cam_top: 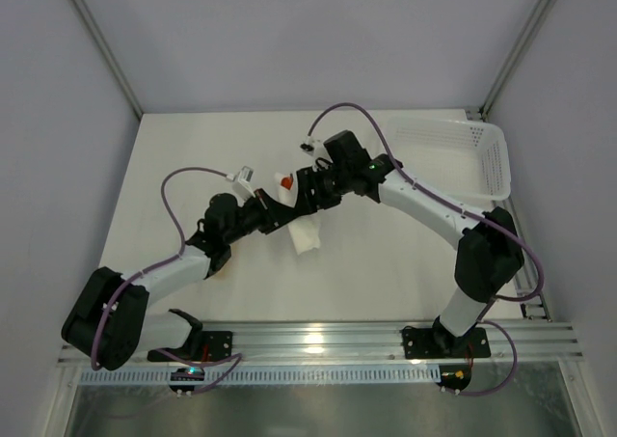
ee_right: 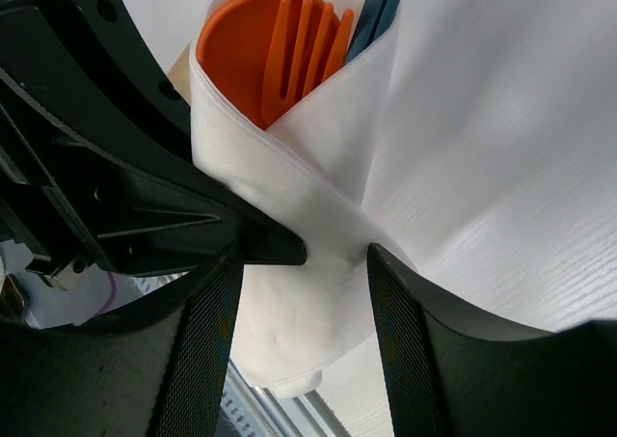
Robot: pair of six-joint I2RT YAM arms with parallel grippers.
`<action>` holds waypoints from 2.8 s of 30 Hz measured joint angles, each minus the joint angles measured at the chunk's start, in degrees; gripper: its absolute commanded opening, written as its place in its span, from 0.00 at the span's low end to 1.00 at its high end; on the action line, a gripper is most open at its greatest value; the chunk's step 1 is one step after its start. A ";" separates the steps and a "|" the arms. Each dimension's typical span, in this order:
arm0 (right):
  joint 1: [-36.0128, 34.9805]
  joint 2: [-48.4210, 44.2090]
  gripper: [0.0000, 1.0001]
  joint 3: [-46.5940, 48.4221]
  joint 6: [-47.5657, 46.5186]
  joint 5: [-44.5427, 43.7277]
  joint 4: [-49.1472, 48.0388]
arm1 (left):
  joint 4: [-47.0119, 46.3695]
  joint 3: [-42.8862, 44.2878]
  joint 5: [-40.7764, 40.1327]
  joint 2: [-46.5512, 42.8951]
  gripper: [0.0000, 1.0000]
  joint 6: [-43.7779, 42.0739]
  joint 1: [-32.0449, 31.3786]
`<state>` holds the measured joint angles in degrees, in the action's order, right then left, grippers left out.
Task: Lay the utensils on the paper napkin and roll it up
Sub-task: Roll the napkin.
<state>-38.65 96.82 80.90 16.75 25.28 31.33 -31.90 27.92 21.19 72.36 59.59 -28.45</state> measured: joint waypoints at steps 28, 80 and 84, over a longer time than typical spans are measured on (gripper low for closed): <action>3.67 -4.11 0.56 -13.44 1.11 13.88 -11.34 | -2.08 -0.61 2.21 -0.09 0.00 0.24 -0.31; 9.09 -0.90 0.40 -25.42 26.14 42.29 -53.24 | -13.57 -0.61 5.60 0.70 0.00 4.90 0.07; 9.11 0.50 0.28 -25.42 28.17 42.69 -55.71 | -13.84 -0.61 5.60 1.05 0.00 5.03 0.07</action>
<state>-29.54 97.32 55.48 44.93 67.96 -24.38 -45.74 27.31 26.79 73.41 64.62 -28.38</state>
